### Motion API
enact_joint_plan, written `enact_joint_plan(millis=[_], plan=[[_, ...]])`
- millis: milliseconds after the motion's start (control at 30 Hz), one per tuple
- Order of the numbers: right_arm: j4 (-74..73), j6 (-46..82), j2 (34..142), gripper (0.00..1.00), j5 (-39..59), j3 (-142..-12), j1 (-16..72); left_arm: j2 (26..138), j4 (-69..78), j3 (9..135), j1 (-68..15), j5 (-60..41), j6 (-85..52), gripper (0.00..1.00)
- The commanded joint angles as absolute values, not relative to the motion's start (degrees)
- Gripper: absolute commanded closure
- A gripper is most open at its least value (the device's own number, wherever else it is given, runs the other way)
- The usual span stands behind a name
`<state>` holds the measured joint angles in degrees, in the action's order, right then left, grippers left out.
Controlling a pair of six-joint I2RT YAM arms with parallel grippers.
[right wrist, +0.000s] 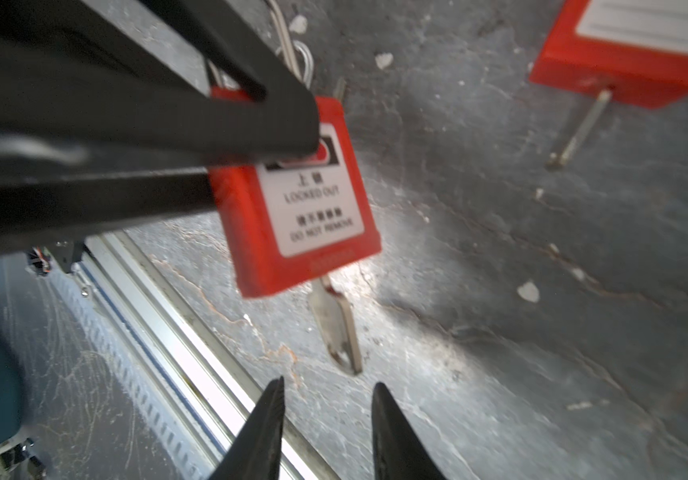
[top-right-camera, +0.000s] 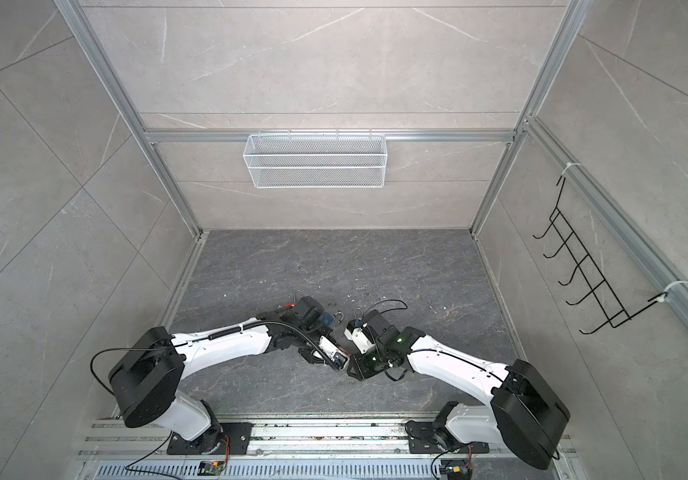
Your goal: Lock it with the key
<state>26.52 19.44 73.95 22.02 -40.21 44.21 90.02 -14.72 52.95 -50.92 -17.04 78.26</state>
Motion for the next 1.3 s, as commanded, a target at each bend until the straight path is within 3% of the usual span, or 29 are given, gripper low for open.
enact_joint_plan(millis=[0,567,867,1267], plan=[[25.1,18.0,74.8,0.64,24.1,-42.0,43.6,87.5,-13.6,52.7,-51.1,-19.6,80.4,0.97],[23.6,14.7,77.2,0.84,30.8,-43.3,39.7,85.8,-12.8,51.9,-52.3,-20.0,81.8,1.0],[25.4,14.0,76.3,0.97,33.6,-42.4,37.7,87.3,-15.3,53.2,-52.2,-15.3,82.2,1.0],[28.5,13.0,74.3,1.0,35.9,-41.4,35.4,88.8,-23.2,57.9,-50.1,-12.0,80.7,1.0]])
